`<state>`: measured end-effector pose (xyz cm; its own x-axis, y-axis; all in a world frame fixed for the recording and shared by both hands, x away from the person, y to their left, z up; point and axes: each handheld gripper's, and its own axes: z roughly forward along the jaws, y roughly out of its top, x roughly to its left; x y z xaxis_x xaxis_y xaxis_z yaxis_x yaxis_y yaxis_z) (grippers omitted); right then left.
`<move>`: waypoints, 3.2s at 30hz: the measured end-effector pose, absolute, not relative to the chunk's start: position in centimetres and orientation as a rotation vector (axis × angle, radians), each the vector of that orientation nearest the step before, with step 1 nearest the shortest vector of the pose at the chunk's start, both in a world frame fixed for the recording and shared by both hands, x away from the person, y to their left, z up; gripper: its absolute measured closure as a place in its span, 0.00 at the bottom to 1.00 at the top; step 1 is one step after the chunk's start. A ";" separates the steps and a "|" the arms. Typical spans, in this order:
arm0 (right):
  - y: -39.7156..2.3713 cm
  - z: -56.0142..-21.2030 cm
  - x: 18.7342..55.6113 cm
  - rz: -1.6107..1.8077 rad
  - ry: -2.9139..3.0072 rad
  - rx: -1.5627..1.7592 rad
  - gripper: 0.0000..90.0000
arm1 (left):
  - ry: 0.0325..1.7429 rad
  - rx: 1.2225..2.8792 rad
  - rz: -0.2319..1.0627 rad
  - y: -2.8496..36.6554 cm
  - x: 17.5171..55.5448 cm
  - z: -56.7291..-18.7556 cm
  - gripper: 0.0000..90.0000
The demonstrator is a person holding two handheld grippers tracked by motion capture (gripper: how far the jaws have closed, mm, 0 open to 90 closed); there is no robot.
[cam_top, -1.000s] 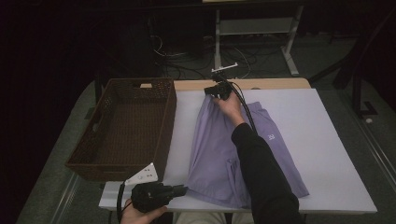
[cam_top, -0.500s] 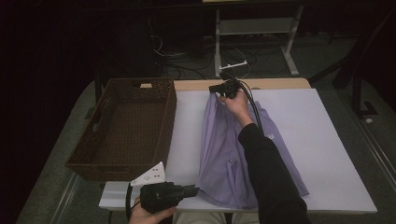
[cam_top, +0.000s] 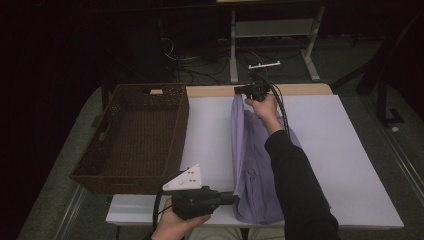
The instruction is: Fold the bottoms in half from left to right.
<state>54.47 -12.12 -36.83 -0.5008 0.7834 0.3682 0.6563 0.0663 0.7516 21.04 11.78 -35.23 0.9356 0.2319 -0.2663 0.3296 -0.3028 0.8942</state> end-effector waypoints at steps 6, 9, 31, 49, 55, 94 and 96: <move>-13.6 -36.9 54.2 1.430 2.174 1.495 0.95 | 0.365 1.915 -0.120 10.0 21.4 -35.2 0.99; -14.3 -37.0 54.0 1.432 2.167 1.502 0.95 | 0.344 1.916 -0.134 9.1 21.5 -35.1 0.99; -19.6 -37.8 53.5 1.444 2.165 1.467 0.95 | 0.208 2.003 -0.216 1.2 23.0 -35.4 0.99; -23.5 -40.3 53.8 1.319 2.206 1.478 0.94 | 0.190 2.038 -0.278 -4.5 24.3 -38.7 0.99; -23.6 -40.7 53.9 1.273 2.260 1.428 0.94 | 0.188 2.024 -0.305 -6.1 24.6 -39.6 0.99; -24.6 -40.8 54.1 1.159 2.287 1.431 0.68 | 0.303 2.004 -0.368 -8.4 26.9 -43.7 0.78; -24.6 -40.2 53.6 1.158 2.266 1.437 0.60 | 0.315 2.001 -0.370 -8.0 26.9 -43.8 0.73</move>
<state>53.56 -24.64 -40.18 -0.4982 0.8397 0.2161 0.6671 0.2120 0.7141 26.88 -7.97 -43.80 0.9182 0.0600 -0.3915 0.3771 -0.4351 0.8177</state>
